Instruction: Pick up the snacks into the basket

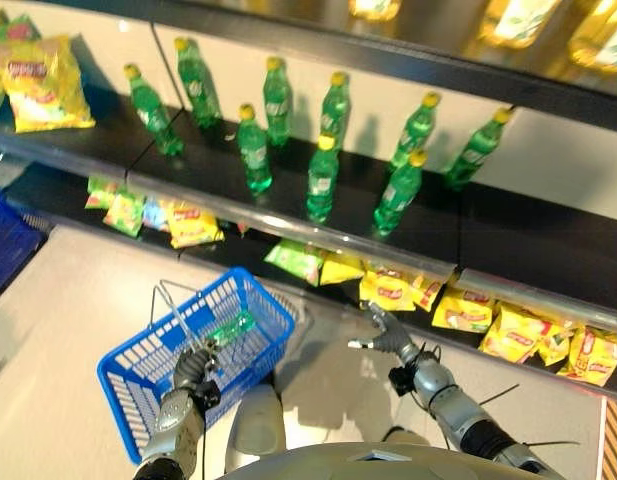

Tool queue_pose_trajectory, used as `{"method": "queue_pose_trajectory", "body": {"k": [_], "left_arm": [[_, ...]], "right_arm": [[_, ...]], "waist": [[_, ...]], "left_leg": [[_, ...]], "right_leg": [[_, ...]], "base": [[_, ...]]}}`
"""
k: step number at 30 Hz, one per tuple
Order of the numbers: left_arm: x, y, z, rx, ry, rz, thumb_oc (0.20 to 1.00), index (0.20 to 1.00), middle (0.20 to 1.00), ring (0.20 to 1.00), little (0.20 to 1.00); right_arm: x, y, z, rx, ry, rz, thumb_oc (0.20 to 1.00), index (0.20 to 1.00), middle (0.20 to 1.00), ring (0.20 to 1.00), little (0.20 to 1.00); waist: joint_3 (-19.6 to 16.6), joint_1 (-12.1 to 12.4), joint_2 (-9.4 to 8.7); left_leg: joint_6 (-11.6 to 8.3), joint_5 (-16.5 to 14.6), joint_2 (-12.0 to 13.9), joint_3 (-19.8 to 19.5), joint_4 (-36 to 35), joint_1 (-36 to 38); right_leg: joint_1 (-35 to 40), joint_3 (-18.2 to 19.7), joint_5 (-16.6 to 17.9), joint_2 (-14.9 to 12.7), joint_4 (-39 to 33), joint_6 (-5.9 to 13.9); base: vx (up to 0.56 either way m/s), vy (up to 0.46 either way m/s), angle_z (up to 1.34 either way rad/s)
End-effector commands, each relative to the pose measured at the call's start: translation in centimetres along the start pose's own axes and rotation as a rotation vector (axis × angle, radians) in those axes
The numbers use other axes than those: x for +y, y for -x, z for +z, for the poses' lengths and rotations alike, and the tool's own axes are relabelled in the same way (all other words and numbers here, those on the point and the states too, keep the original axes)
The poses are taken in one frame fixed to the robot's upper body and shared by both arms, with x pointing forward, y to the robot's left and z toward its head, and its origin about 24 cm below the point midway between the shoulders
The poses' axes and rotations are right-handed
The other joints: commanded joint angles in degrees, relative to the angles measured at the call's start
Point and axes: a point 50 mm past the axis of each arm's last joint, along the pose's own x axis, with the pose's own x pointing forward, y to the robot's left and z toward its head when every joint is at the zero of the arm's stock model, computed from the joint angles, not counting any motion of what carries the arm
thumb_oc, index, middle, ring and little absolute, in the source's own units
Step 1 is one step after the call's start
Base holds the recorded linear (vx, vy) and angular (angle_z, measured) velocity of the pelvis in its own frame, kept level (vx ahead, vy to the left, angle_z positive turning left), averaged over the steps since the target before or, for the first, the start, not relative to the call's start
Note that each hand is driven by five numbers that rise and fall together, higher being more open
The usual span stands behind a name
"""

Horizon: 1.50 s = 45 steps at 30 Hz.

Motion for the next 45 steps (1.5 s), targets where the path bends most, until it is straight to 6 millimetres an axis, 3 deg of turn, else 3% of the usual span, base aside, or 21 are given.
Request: {"method": "queue_pose_trajectory", "body": {"k": [1,4,8,10,11,13,14,15,23,25,26,28,31,32,37,38,39,40,41,43,45], "left_arm": [[-3.0,-0.9,3.7,-0.194,-0.027,-0.100,0.200,0.200,0.200,0.200,0.200],[-3.2,-0.7,2.1,-0.137,-0.002,-0.091,0.200,0.200,0.200,0.200,0.200],[-3.4,0.0,0.3,-0.081,0.003,-0.103,0.200,0.200,0.200,0.200,0.200],[-2.5,0.1,0.1,-0.072,0.018,-0.072,0.200,0.200,0.200,0.200,0.200],[-2.5,0.1,0.1,-0.072,0.018,-0.072,0.200,0.200,0.200,0.200,0.200],[-1.8,0.0,-0.4,-0.042,0.036,-0.037,0.200,0.200,0.200,0.200,0.200],[-1.8,0.0,-0.4,-0.042,0.036,-0.038,0.200,0.200,0.200,0.200,0.200],[-1.5,0.0,-0.6,-0.030,0.087,-0.013,0.200,0.200,0.200,0.200,0.200],[-2.7,0.0,-1.3,0.009,0.179,-0.009,0.200,0.200,0.200,0.200,0.200],[-2.8,0.0,-1.5,0.014,0.191,0.001,0.200,0.200,0.200,0.200,0.200],[-2.8,0.0,-1.5,0.014,0.191,0.001,0.200,0.200,0.200,0.200,0.200],[-2.8,-0.1,-1.3,0.009,0.194,0.012,0.200,0.200,0.200,0.200,0.200],[-2.8,-0.4,-0.6,-0.010,0.183,0.016,0.200,0.200,0.200,0.200,0.200],[-3.0,-0.5,-0.3,-0.019,0.189,0.017,0.200,0.200,0.200,0.200,0.200],[-3.3,-0.8,0.9,-0.060,0.163,-0.011,0.200,0.200,0.200,0.200,0.200],[-3.8,-0.9,1.2,-0.068,0.116,-0.039,0.200,0.200,0.200,0.200,0.200],[-3.8,-0.9,1.2,-0.069,0.115,-0.039,0.200,0.200,0.200,0.200,0.200],[-4.3,-1.0,2.1,-0.105,0.071,-0.076,0.200,0.200,0.200,0.200,0.200],[-4.3,-1.0,2.1,-0.105,0.071,-0.076,0.200,0.200,0.200,0.200,0.200],[-4.2,-0.8,2.6,-0.138,0.041,-0.100,0.200,0.200,0.200,0.200,0.200],[-4.1,-0.7,2.6,-0.148,0.029,-0.104,0.200,0.200,0.200,0.200,0.200]], "right_arm": [[-1.0,-0.2,0.6,-0.034,-0.025,-0.027,1.000,1.000,1.000,1.000,1.000],[-0.4,-0.1,-0.2,0.008,-0.055,-0.020,1.000,1.000,1.000,1.000,1.000],[-0.8,0.1,-1.2,0.055,-0.051,-0.047,1.000,1.000,1.000,1.000,1.000],[-1.2,0.1,-1.3,0.060,-0.085,-0.078,1.000,1.000,1.000,1.000,1.000],[-1.2,0.1,-1.3,0.060,-0.085,-0.078,1.000,1.000,1.000,1.000,1.000],[-1.4,0.4,-2.3,0.097,-0.181,-0.124,1.000,1.000,1.000,1.000,1.000],[-1.4,0.4,-2.3,0.097,-0.181,-0.124,1.000,1.000,1.000,1.000,1.000],[-1.3,0.4,-3.0,0.130,-0.228,-0.151,1.000,1.000,1.000,1.000,1.000],[-0.7,0.4,-3.7,0.183,-0.256,-0.133,1.000,1.000,1.000,1.000,1.000],[-1.4,0.7,-4.6,0.229,-0.231,-0.156,1.000,1.000,1.000,1.000,1.000],[-1.4,0.7,-4.6,0.229,-0.231,-0.156,1.000,1.000,1.000,1.000,1.000],[-2.0,0.8,-4.6,0.225,-0.257,-0.188,1.000,1.000,1.000,1.000,1.000],[-2.5,1.4,-5.4,0.246,-0.332,-0.248,1.000,1.000,1.000,1.000,1.000],[-2.8,1.5,-5.5,0.250,-0.346,-0.264,1.000,1.000,1.000,1.000,1.000],[-3.0,2.2,-6.5,0.275,-0.449,-0.323,1.000,1.000,1.000,1.000,1.000],[-3.1,2.7,-7.3,0.307,-0.502,-0.364,1.000,1.000,1.000,1.000,1.000],[-3.1,2.7,-7.3,0.307,-0.503,-0.364,1.000,1.000,1.000,1.000,1.000],[-3.6,2.8,-7.6,0.311,-0.592,-0.423,1.000,1.000,1.000,1.000,1.000],[-3.6,2.8,-7.6,0.311,-0.592,-0.423,1.000,1.000,1.000,1.000,1.000],[-3.6,2.6,-7.4,0.307,-0.618,-0.438,1.000,1.000,1.000,1.000,1.000],[-3.6,2.5,-7.3,0.304,-0.627,-0.440,1.000,1.000,1.000,1.000,1.000]], "waist": [[-0.95,-0.51,1.95],[-2.51,-1.12,2.17],[-2.48,-2.48,4.24],[-1.87,-3.95,5.62],[-1.86,-3.91,5.61],[-1.61,-4.38,5.72],[-1.59,-4.35,5.71],[-2.24,-4.07,4.93],[-2.67,-3.25,3.35],[-3.25,-2.48,2.06],[-3.22,-2.51,2.07],[-3.14,-2.82,2.27],[-2.46,-3.88,4.49],[-2.17,-3.78,5.16],[-1.68,-4.22,5.42],[-1.63,-4.21,4.33],[-1.60,-4.20,4.25],[-1.46,-3.92,3.37],[-1.48,-3.88,3.31],[-2.25,-2.74,3.09],[-2.64,-2.06,3.08]], "left_leg": [[1.37,2.25,-2.84,-0.21,-8.01,3.10],[1.56,2.39,-4.07,1.15,-10.15,4.73],[3.24,4.07,-5.90,2.51,-15.84,8.97],[3.70,4.38,-5.61,3.09,-16.73,9.56],[3.69,4.37,-5.61,3.14,-16.73,9.58],[4.02,4.76,-5.22,3.16,-16.73,9.73],[4.01,4.75,-5.21,3.18,-16.73,9.76],[3.78,4.70,-5.53,3.69,-16.73,9.42],[2.25,3.43,-4.94,2.93,-11.14,7.87],[-0.97,5.88,0.74,-0.22,-11.38,5.78],[-1.01,5.90,0.75,-0.27,-11.42,5.82],[-2.95,10.11,7.09,-0.94,-13.25,5.43],[-5.47,15.75,15.82,-0.80,-16.40,7.35],[-6.11,16.15,16.54,-2.80,-16.03,7.40],[-6.29,9.92,14.70,-2.99,-13.03,7.45],[-5.04,6.71,11.38,-2.94,-11.78,7.35],[-4.99,6.65,11.28,-2.93,-11.69,7.33],[-3.33,4.12,7.44,-2.53,-9.69,6.51],[-3.29,4.06,7.38,-2.50,-9.60,6.45],[-0.96,2.05,2.28,-1.31,-10.10,6.19],[-0.31,1.59,0.71,-0.67,-10.76,6.60]], "right_leg": [[-1.95,2.65,8.71,-0.16,-2.68,2.60],[-1.17,3.99,10.29,-0.29,-5.87,3.21],[-3.52,6.73,12.12,-1.86,0.87,3.49],[-7.32,10.96,7.28,2.37,6.91,1.24],[-7.37,11.02,7.23,2.37,6.98,1.22],[-7.80,13.80,0.44,10.89,6.58,-1.90],[-7.78,13.82,0.43,10.90,6.58,-1.92],[-6.28,14.76,-0.64,14.33,1.94,-3.41],[-2.65,15.40,1.07,15.48,-5.22,-4.10],[-1.90,16.10,1.36,13.62,-6.65,-3.02],[-1.88,16.06,1.29,13.63,-6.59,-3.03],[-2.69,16.17,-0.23,12.11,-4.61,-2.78],[-4.90,16.08,-2.33,9.57,1.27,-1.95],[-5.49,16.85,-3.03,8.63,3.33,-1.44],[-3.64,17.95,-2.19,2.90,5.03,1.45],[-2.52,17.95,3.12,-0.54,3.39,3.29],[-2.47,17.96,3.19,-0.64,3.30,3.34],[-1.95,18.49,11.04,-3.86,1.62,3.92],[-1.96,18.51,11.12,-3.93,1.53,3.92],[-1.99,14.46,17.50,-8.19,-0.66,3.92],[-1.74,11.02,19.15,-9.77,-1.22,3.92]], "base": [[0.08,0.047,-0.45],[0.04,0.077,-0.43],[0.03,0.168,-0.59],[-0.02,0.133,-0.30],[0.01,0.082,-0.37],[0.03,-0.031,-0.27],[0.06,-0.115,-0.10],[0.04,-0.082,-0.05],[0.02,-0.068,0.01],[0.07,0.100,0.04],[0.05,0.181,-0.24],[0.04,0.209,-0.34],[0.06,0.407,-0.08],[0.06,0.390,0.00],[0.12,0.437,0.15],[0.05,0.255,0.49],[0.09,0.542,0.40],[0.04,0.295,0.20],[0.08,0.564,0.04],[0.06,0.507,-0.02],[0.04,0.323,-0.16]]}}
